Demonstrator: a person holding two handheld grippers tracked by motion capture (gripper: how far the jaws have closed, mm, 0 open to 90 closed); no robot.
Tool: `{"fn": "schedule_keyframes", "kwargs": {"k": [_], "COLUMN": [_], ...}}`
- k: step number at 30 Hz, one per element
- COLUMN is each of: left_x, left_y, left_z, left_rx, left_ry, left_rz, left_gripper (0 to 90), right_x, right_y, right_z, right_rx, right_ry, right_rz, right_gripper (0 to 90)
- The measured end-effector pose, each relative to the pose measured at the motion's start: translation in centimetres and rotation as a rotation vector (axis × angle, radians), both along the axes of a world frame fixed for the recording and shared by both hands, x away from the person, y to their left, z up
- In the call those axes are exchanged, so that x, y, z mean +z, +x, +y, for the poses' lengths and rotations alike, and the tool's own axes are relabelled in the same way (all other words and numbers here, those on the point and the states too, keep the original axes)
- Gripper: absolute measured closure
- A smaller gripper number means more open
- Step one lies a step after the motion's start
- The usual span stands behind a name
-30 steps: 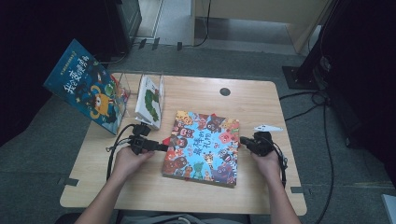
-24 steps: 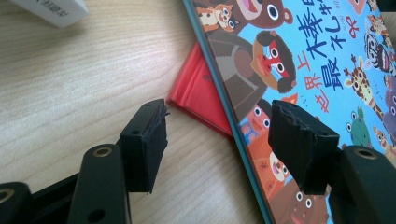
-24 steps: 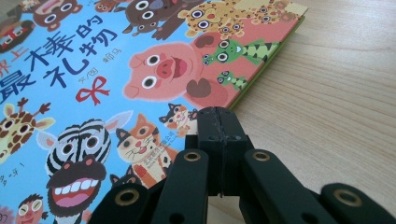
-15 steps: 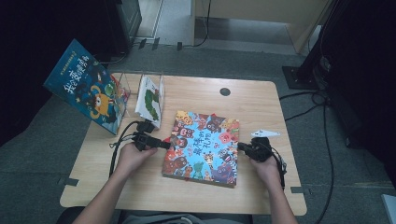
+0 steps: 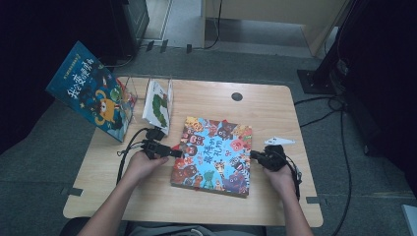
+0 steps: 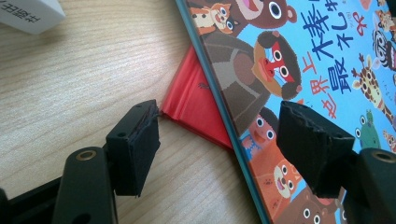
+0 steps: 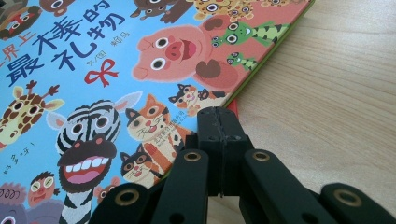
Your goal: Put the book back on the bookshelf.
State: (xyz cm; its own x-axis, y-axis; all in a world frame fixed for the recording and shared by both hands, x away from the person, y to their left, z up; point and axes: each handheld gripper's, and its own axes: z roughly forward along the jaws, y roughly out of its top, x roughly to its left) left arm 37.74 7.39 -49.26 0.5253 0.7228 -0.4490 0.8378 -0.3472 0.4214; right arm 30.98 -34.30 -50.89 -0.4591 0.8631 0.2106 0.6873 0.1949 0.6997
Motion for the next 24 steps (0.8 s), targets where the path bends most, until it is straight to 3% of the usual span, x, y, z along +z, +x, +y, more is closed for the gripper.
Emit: {"fn": "schedule_keyframes", "kwargs": {"k": [8, 24], "left_x": [-0.1, 0.0], "left_y": [-0.1, -0.7], "left_z": [0.2, 0.2], "left_rx": [0.014, 0.002], "left_ry": [-0.028, -0.011], "left_rz": [0.022, 0.051], "left_gripper": [31.7, 34.2], "right_x": [-0.1, 0.3], "right_y": [0.3, 0.7], "right_z": [0.3, 1.7], "right_rx": [0.012, 0.071], "right_ry": [0.002, -0.019], "right_rz": [-0.007, -0.016], "right_gripper": [90.0, 90.0]}}
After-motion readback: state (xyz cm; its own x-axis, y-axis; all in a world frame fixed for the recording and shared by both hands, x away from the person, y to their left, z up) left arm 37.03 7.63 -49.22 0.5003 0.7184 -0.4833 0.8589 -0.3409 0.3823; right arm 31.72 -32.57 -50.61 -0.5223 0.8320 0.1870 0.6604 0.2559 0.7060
